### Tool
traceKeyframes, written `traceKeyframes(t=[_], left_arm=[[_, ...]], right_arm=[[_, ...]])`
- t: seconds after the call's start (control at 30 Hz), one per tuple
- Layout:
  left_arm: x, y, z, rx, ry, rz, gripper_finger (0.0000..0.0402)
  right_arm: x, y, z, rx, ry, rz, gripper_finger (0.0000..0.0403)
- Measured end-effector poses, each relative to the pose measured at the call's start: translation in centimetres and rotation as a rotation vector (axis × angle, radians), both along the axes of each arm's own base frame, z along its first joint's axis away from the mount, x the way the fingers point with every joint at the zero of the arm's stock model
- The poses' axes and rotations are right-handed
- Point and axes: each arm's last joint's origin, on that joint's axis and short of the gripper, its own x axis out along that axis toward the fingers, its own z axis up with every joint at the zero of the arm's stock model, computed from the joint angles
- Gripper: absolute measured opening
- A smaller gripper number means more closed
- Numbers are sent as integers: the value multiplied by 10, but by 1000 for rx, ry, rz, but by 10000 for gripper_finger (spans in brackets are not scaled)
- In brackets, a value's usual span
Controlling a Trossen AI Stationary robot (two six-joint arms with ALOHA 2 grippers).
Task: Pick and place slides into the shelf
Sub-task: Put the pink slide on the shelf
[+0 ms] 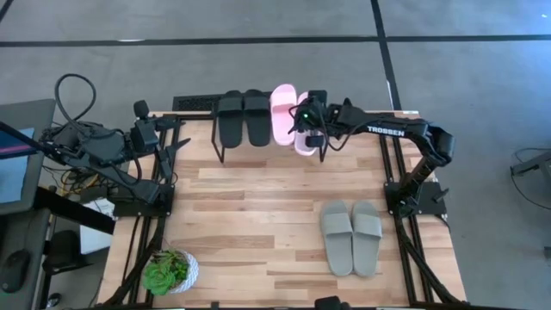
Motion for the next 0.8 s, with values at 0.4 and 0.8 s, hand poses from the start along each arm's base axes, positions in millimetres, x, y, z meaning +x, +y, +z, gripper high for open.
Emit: traceKeyframes(t=[0.4, 0.8], left_arm=[[4, -2, -1, -4, 6, 3, 192], [4, -2, -1, -5, 7, 2, 192]], right_arm=[[-5, 1, 3, 1, -11, -56, 82], [-5, 5, 2, -9, 3, -70, 141]])
